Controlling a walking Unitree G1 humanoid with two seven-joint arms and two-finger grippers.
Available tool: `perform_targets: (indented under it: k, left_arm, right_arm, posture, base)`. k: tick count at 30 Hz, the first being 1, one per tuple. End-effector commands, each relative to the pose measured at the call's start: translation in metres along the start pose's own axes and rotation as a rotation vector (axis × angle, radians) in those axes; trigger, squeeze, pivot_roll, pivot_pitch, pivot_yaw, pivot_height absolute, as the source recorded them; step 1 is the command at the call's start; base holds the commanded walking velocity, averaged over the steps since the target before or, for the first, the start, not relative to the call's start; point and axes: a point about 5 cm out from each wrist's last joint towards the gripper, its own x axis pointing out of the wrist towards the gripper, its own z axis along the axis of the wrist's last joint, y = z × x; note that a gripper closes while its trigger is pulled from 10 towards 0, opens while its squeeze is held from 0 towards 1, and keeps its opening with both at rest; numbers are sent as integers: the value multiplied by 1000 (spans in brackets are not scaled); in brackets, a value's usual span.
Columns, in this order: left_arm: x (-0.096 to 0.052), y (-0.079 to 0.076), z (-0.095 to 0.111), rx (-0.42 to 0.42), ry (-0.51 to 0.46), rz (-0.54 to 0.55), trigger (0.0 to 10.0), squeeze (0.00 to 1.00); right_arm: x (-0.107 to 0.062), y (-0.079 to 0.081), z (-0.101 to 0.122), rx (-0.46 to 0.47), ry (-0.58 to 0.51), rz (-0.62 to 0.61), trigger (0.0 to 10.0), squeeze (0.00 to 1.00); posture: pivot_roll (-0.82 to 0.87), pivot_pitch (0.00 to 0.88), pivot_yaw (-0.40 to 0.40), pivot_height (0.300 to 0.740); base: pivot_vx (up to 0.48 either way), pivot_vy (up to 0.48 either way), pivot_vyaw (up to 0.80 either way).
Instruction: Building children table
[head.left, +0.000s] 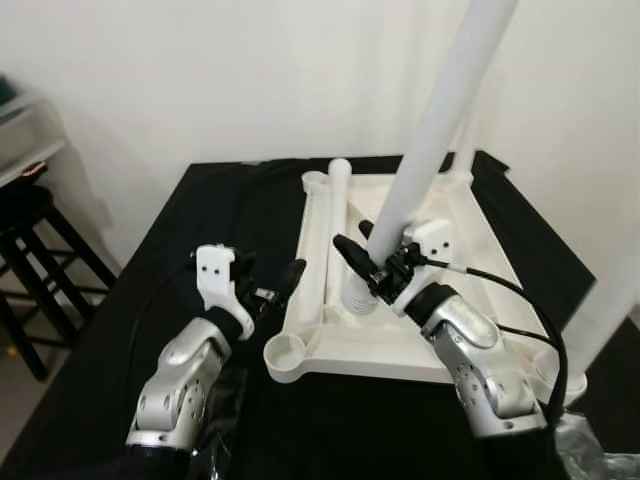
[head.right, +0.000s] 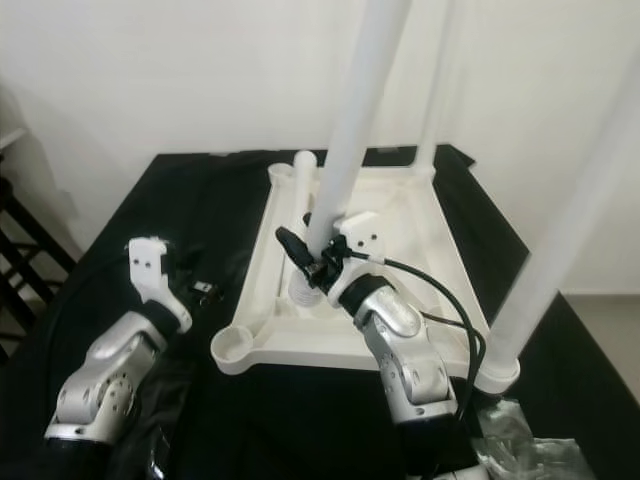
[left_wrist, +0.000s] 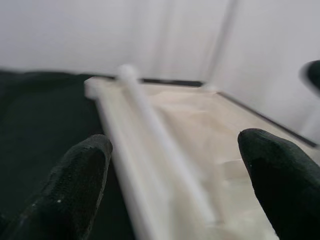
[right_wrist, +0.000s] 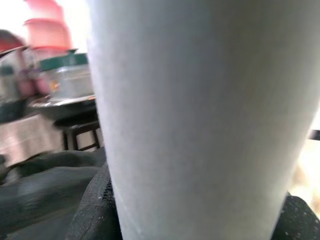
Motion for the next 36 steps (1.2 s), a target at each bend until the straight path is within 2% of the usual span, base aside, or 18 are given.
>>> perform_targets:
  k: [1, 8, 14, 19, 24, 27, 33, 36]
  left_arm:
    - [-4, 7, -4, 4, 34, 26, 10000, 0]
    - [-5, 8, -5, 1, 32, 32, 10000, 0]
    - [-5, 8, -5, 20, 38, 32, 10000, 0]
    - [-7, 7, -7, 48, 47, 30, 10000, 0]
    - [-8, 7, -9, 58, 52, 29, 10000, 0]
    - [-11, 0, -15, 88, 86, -17, 10000, 0]
    - [-11, -4, -18, 66, 79, -2, 10000, 0]
    - [-10, -6, -20, 40, 76, 8, 10000, 0]
  right_arm:
    - [2, 3, 2, -4, -10, 15, 10000, 0]
    - [1, 2, 2, -3, -8, 11, 10000, 0]
    - [0, 1, 1, -6, -6, 8, 10000, 0]
    - [-4, -10, 4, -10, -12, 1, 10000, 0]
    - [-5, -13, 7, -11, -12, 25, 10000, 0]
    - [-7, -17, 9, -36, 6, 67, 10000, 0]
    - [-6, -15, 10, -31, 1, 80, 10000, 0]
    - [-5, -11, 9, -27, 4, 94, 10000, 0]
  posture:
    - [-97, 0, 4, 740]
    - [-97, 0, 3, 740]
    - [-95, 0, 5, 740]
    - [-86, 0, 0, 740]
    - [-85, 0, -3, 740]
    - [-82, 0, -14, 740]
    - [-86, 0, -17, 740]
    - [-92, 0, -15, 740]
  base:
    - [0, 480, 0]
    - [0, 480, 0]
    - [0, 0, 0]
    - [0, 0, 0]
    - [0, 0, 0]
    - [0, -469, 0]
    - [0, -467, 0]
    - [0, 0, 0]
